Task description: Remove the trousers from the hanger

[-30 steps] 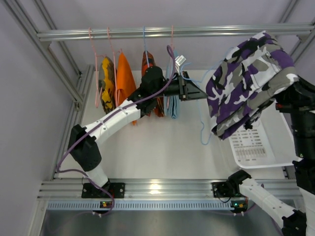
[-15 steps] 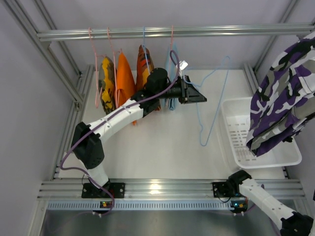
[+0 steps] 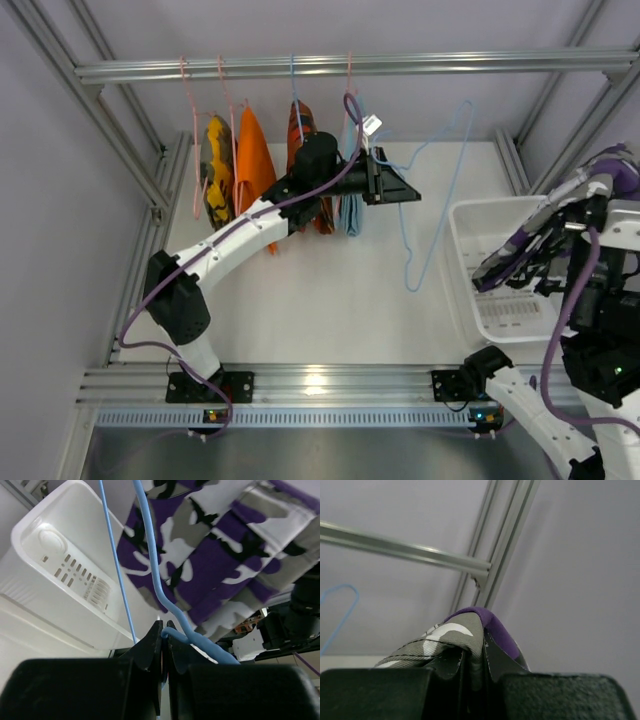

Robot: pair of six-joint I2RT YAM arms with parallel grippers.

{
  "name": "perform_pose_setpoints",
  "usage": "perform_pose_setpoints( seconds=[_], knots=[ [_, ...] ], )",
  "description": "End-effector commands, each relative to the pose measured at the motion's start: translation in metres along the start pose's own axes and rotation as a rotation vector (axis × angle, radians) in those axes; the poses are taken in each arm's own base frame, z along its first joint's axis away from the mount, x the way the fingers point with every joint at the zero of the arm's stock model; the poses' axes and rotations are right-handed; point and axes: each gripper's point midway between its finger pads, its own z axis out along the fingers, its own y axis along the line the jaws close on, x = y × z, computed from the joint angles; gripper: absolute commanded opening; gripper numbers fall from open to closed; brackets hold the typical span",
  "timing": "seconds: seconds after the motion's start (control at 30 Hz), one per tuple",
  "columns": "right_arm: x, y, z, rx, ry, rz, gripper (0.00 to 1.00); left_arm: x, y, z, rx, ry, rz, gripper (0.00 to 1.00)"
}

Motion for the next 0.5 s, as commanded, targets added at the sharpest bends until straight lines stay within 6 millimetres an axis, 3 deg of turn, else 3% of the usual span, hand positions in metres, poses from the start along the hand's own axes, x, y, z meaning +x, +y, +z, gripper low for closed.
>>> perform_pose_setpoints(
  seconds=[0.0,0.13,0.2,0.23,0.33,0.47],
  knots=[
    [0.005,-0.034,-0.014,0.152,0.009,-0.011,0.0,-0.024,-0.042,-0.014,0.063,-0.069,0.102,0.0],
    [0.074,-0.002,-0.026,0.108,0.22,-0.094,0.0,-0.028,-0.045,-0.015,0.059,-0.081,0.1,0.0],
    [0.102,0.003,-0.038,0.121,0.287,-0.118,0.0,-0.03,-0.048,-0.016,0.062,-0.086,0.096,0.0],
    [0.126,0.017,-0.043,0.094,0.337,-0.155,0.0,-0.031,-0.05,-0.016,0.065,-0.089,0.099,0.0],
    [0.172,0.037,-0.06,0.061,0.432,-0.195,0.0,-0.033,-0.051,-0.016,0.072,-0.092,0.094,0.0],
    [0.215,0.078,-0.075,-0.057,0.498,-0.156,0.02,-0.031,-0.048,-0.016,0.065,-0.086,0.091,0.0]
  ],
)
